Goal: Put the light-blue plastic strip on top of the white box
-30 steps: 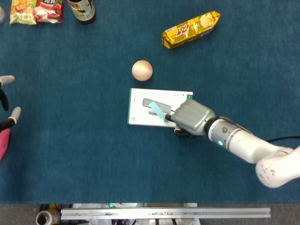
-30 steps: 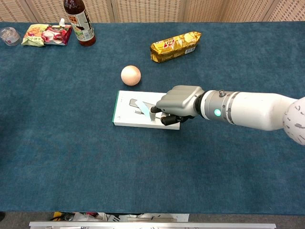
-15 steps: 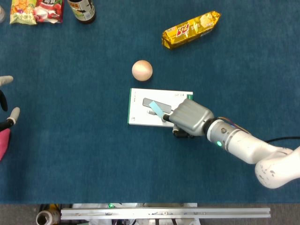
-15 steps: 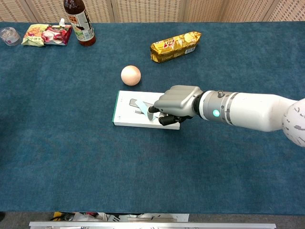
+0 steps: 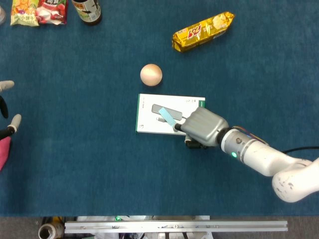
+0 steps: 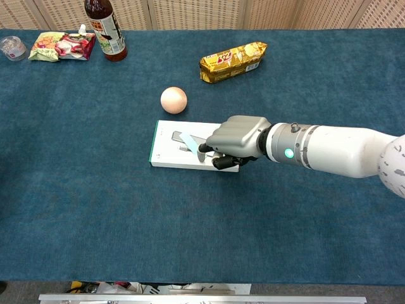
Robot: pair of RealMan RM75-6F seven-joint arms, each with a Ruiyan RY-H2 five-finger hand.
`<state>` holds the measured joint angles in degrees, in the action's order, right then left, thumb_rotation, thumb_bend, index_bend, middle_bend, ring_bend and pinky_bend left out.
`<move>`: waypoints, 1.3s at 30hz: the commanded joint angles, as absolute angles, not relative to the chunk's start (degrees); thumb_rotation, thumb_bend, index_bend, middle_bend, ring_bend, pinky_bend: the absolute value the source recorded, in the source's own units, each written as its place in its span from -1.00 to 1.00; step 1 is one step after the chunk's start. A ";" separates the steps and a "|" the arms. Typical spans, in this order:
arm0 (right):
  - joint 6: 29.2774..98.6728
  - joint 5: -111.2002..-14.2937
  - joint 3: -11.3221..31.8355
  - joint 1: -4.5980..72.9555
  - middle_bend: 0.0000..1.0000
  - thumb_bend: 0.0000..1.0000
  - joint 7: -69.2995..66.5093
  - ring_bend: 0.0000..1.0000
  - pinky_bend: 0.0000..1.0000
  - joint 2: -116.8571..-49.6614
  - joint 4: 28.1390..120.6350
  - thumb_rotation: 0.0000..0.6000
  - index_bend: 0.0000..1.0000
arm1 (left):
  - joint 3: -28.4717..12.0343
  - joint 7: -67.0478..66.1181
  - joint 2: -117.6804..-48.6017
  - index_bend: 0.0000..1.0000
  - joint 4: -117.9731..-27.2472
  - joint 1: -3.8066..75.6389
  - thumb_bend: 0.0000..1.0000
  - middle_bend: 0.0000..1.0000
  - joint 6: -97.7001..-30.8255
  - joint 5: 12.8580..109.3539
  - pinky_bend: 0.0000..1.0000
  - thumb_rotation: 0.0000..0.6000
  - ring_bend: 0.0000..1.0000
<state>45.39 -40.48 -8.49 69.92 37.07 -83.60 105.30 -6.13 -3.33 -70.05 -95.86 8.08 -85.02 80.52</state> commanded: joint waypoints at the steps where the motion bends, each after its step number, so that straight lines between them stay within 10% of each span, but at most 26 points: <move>1: 45.85 -41.27 -8.03 69.46 1.00 1.00 36.41 1.00 1.00 -82.99 105.71 -1.00 -0.50 | -6.16 -3.30 -70.03 -0.46 -95.88 8.07 -0.53 0.34 -85.06 80.59 0.64 1.00 0.40; 39: 46.00 -40.06 -9.04 68.43 1.00 1.00 37.40 1.00 1.00 -82.20 105.78 -1.00 -0.50 | -6.10 -3.64 -69.77 -0.47 -96.80 7.79 -0.53 0.34 -84.97 80.73 0.64 1.00 0.40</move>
